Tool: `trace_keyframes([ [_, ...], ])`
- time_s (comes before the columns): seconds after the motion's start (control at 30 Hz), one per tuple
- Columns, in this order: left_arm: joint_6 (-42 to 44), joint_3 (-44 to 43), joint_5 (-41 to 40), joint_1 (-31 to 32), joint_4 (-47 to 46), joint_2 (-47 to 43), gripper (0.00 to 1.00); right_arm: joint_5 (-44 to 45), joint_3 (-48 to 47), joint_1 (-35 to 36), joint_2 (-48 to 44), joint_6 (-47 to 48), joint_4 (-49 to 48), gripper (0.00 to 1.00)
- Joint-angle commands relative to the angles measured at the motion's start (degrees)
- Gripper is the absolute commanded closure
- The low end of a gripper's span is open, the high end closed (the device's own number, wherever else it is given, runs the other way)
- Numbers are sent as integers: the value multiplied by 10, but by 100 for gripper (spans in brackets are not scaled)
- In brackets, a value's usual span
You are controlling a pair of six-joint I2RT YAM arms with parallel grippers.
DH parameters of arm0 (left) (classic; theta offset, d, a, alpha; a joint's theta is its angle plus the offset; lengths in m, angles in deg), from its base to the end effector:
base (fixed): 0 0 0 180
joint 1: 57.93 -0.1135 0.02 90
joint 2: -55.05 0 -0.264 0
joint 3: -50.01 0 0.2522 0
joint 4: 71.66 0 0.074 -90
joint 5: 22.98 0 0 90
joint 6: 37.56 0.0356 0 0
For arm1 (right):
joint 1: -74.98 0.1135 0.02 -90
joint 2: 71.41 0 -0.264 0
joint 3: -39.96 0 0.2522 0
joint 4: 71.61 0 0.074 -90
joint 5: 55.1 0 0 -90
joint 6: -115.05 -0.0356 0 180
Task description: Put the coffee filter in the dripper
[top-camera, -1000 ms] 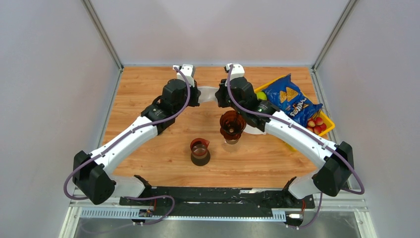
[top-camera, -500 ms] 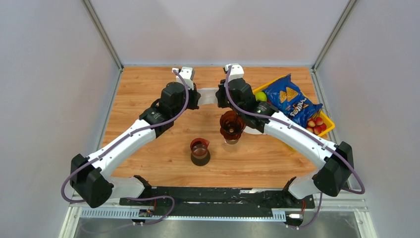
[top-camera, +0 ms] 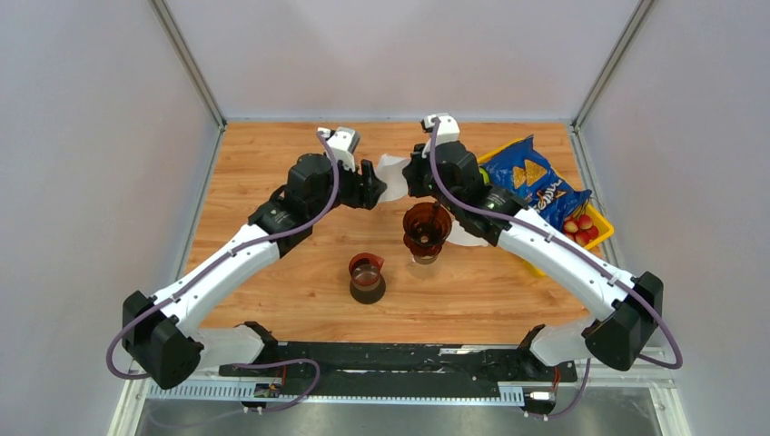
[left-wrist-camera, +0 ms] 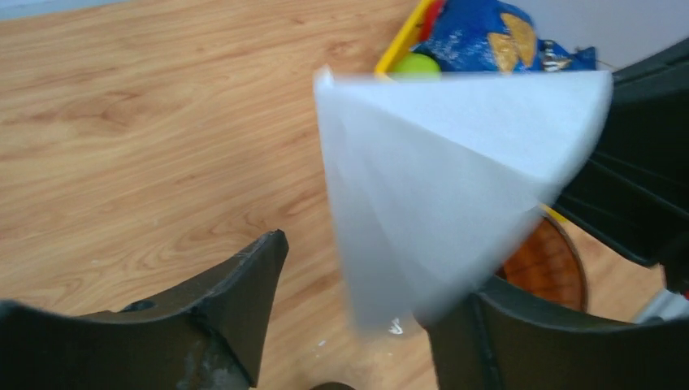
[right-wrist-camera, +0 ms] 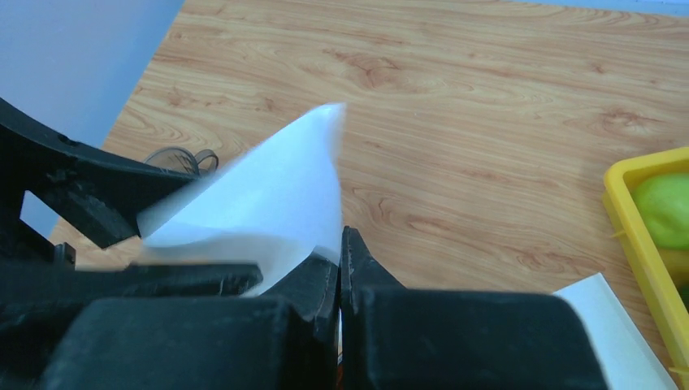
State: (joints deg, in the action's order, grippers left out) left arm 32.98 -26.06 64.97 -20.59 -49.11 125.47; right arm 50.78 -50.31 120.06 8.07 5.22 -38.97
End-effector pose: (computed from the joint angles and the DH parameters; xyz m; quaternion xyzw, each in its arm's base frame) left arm 0.2292 -0.1733 0.3552 0.1143 0.7951 -0.2706 0.5306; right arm 0.2329 0.2197 0.3800 -0.1038 0.8174 0.2012 0.5296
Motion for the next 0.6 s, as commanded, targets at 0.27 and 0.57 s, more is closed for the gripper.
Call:
trace_keyframes([
  [0.27,-22,70,238,-2,-122,-110,0,-3,36,-10,-78,-13,97,100],
  [0.57,-15,83,92,-2,-92,-131,0,-42,-6,-34,-119,-52,182,100],
])
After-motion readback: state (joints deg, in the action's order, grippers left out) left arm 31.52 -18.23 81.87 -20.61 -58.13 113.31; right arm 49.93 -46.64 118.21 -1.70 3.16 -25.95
